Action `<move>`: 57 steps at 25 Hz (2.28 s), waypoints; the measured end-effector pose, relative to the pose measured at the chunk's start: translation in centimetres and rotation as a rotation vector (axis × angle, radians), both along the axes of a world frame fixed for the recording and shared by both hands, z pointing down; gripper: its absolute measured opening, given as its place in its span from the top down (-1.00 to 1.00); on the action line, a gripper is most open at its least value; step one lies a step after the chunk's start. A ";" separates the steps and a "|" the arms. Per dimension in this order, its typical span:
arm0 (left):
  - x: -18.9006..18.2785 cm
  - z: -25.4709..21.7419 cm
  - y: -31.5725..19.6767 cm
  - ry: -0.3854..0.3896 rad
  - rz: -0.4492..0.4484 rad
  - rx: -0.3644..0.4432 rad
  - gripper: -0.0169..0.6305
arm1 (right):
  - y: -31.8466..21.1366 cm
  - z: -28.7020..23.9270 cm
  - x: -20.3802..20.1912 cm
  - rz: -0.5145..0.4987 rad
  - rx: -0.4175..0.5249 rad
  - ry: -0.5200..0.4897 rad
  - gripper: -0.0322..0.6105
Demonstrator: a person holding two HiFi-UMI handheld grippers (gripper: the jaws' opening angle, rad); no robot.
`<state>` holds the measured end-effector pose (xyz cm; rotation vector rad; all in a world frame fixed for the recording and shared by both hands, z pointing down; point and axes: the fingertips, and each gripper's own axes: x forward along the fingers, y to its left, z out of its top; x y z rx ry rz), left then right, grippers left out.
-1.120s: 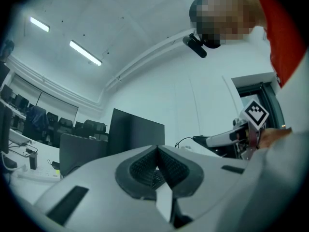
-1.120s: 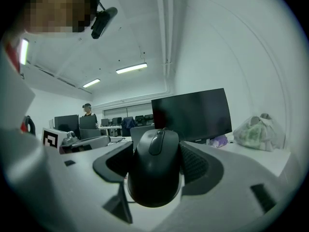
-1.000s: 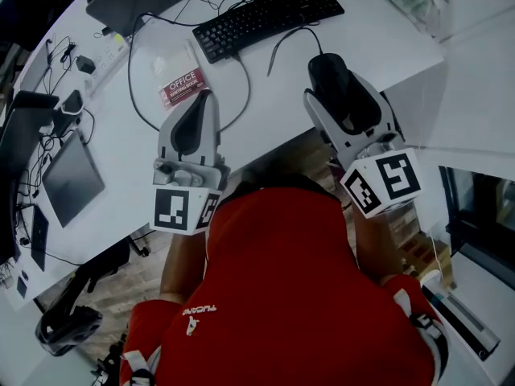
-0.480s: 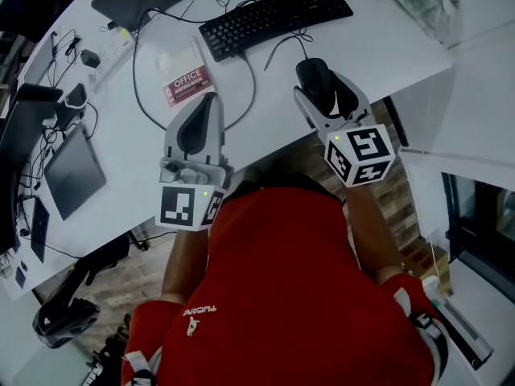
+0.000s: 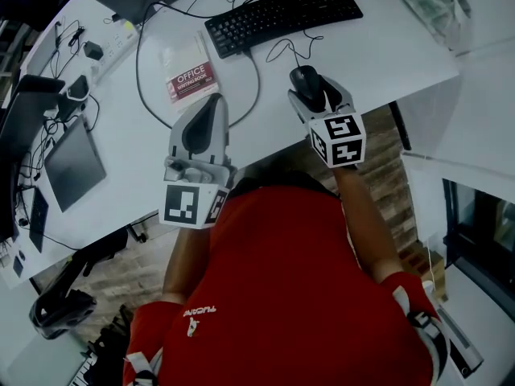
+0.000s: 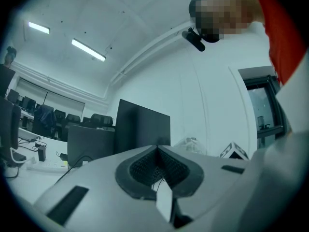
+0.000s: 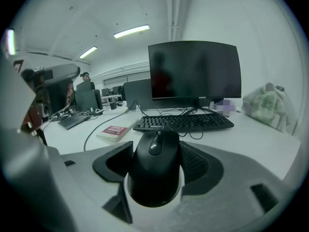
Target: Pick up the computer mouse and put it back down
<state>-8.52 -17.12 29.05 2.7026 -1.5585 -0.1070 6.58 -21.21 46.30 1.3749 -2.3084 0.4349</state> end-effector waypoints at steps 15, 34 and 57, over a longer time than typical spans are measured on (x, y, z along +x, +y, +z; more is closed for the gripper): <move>0.3 1.2 -0.2 -0.028 -0.024 -0.029 0.92 | -1.5 8.9 0.8 0.008 -0.201 0.097 -0.04; 0.0 1.9 0.0 -0.036 -0.035 -0.045 0.92 | -1.9 9.6 0.2 -0.006 -0.213 0.129 -0.17; 0.5 -1.2 -0.1 0.007 0.046 0.023 0.92 | 1.9 -14.9 -2.4 -0.097 0.332 -0.194 0.59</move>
